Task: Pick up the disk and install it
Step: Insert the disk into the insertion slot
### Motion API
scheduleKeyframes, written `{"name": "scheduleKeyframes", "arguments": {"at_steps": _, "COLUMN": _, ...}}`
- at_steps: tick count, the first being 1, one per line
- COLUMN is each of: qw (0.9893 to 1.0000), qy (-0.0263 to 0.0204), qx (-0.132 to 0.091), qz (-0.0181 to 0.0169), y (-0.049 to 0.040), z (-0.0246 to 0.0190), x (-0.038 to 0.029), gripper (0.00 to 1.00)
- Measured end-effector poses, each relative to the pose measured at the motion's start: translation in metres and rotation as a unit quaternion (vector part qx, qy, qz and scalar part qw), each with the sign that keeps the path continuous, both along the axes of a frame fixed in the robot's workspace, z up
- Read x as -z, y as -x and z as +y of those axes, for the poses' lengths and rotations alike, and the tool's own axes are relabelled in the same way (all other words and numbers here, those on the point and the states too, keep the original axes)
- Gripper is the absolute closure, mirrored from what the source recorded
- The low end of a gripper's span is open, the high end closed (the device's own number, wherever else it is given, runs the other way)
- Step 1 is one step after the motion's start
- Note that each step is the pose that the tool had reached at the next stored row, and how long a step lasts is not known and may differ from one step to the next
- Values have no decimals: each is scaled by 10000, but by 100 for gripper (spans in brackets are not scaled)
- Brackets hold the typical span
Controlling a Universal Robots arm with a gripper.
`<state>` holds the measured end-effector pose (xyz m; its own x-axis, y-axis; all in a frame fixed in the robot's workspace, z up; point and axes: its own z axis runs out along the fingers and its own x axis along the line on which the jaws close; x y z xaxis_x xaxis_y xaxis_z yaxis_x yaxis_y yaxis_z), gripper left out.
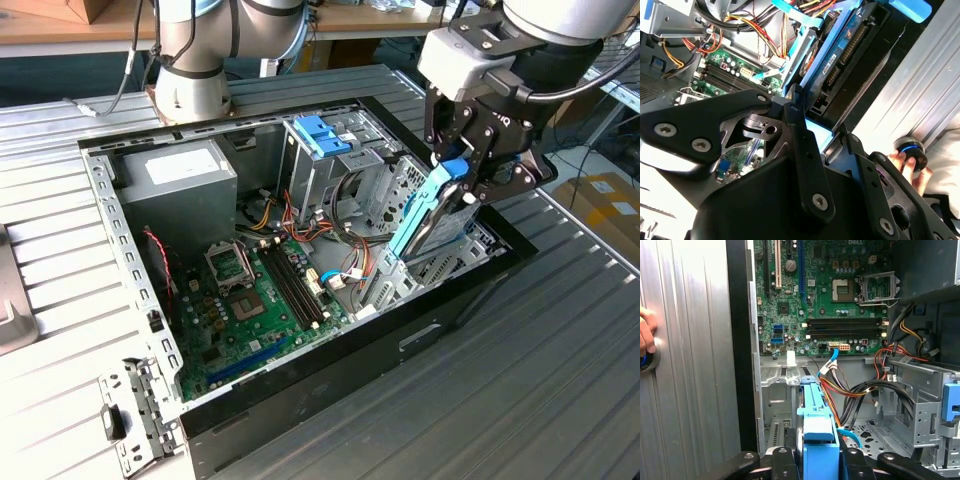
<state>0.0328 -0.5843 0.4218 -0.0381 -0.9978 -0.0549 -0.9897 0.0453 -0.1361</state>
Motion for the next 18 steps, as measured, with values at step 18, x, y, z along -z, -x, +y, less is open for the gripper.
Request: {"name": "scheduleKeyframes", "arguments": {"at_steps": 18, "qw": 10000, "qy": 1, "qx": 0, "qz": 2, "y": 0, "z": 0, "x": 87, "gripper": 62}}
